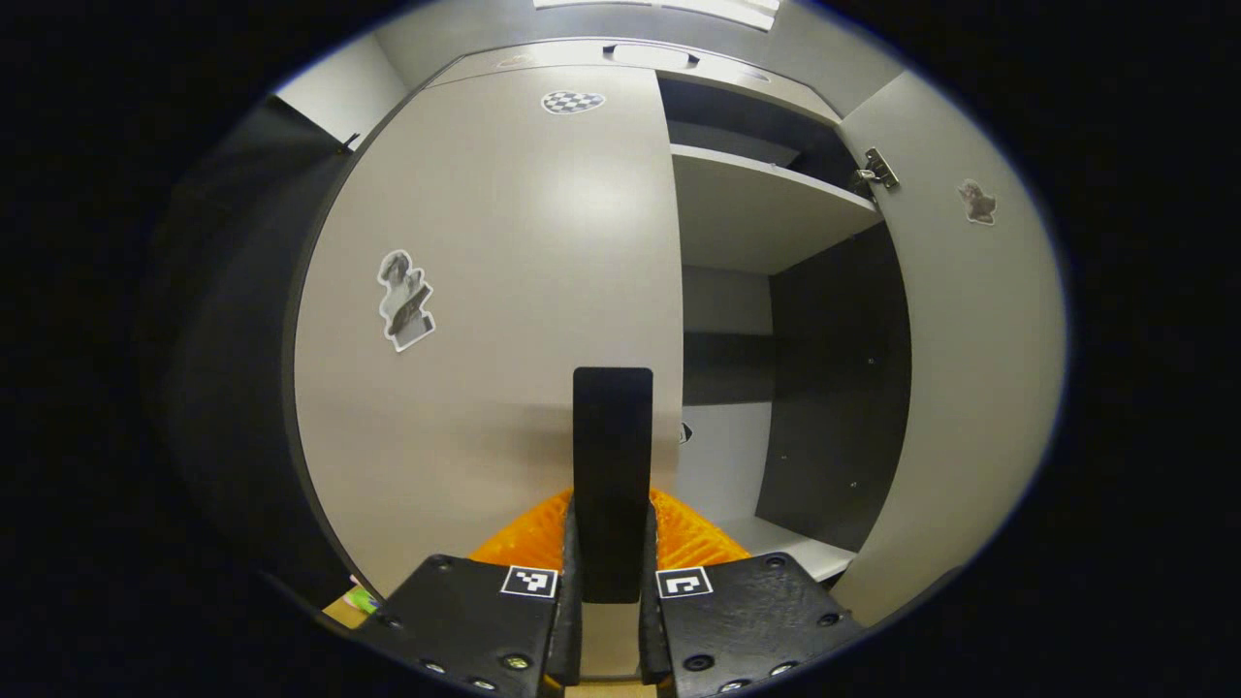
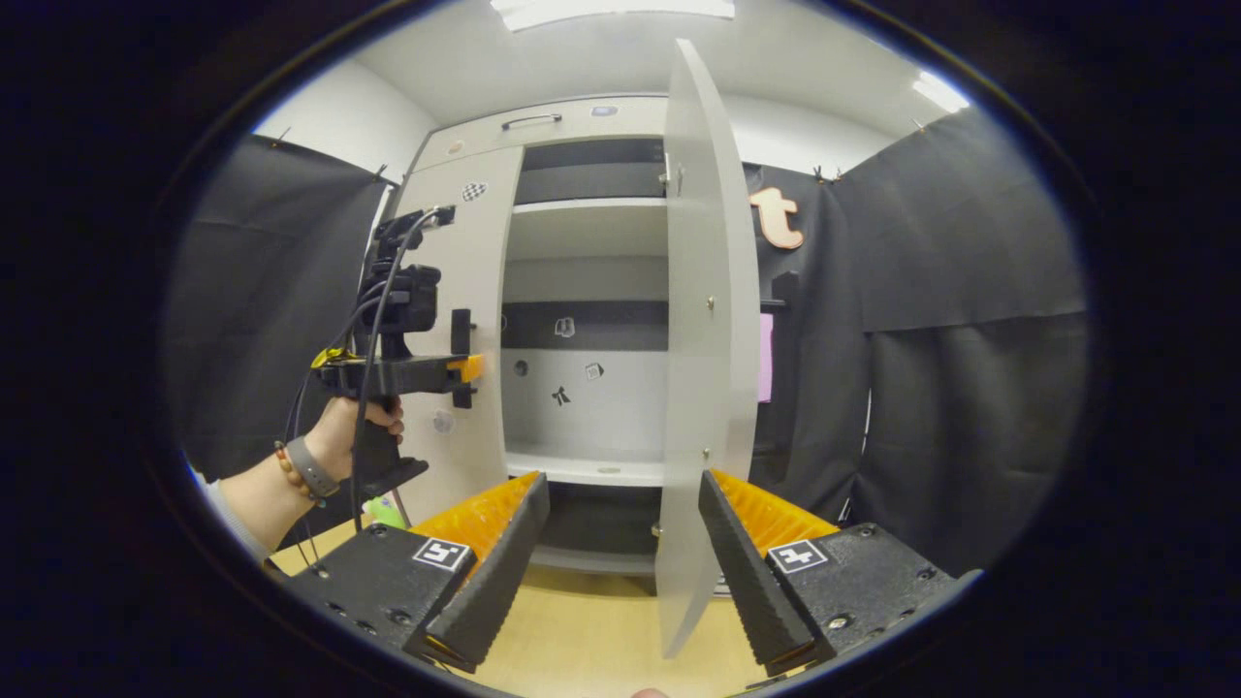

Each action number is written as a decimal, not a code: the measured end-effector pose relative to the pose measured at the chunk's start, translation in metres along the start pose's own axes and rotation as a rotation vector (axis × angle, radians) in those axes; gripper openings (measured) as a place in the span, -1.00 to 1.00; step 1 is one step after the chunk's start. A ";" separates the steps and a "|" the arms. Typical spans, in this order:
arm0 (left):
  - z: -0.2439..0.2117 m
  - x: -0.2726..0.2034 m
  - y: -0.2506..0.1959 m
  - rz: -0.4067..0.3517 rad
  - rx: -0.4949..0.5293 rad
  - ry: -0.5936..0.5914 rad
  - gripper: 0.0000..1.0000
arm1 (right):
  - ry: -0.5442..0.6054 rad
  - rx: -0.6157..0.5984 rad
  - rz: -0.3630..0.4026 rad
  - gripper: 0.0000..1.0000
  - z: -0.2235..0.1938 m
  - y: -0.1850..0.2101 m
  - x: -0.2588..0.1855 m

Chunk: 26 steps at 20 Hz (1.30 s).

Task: Open the right door of the double-door shoe cabinet with the right hand, and open the left door with the left hand.

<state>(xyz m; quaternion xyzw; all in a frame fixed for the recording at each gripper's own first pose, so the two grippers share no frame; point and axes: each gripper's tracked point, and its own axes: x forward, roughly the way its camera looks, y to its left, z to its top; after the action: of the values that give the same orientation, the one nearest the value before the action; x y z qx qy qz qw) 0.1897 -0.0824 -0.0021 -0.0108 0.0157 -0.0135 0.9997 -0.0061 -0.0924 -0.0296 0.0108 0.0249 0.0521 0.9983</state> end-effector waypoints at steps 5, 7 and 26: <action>0.003 -0.008 -0.001 -0.030 0.016 -0.052 -0.88 | 0.013 0.005 0.027 0.94 -0.003 0.012 0.000; 0.003 -0.016 -0.002 -0.058 0.009 -0.034 -0.89 | 0.005 -0.005 0.028 0.93 -0.003 0.016 -0.005; 0.010 -0.150 0.081 0.027 0.066 -0.015 -0.91 | 0.019 0.015 0.038 0.93 -0.010 0.046 -0.003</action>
<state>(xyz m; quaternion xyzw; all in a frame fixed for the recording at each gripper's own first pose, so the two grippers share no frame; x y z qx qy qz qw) 0.0419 0.0024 0.0104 0.0223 0.0079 -0.0004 0.9997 -0.0144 -0.0472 -0.0379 0.0182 0.0344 0.0708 0.9967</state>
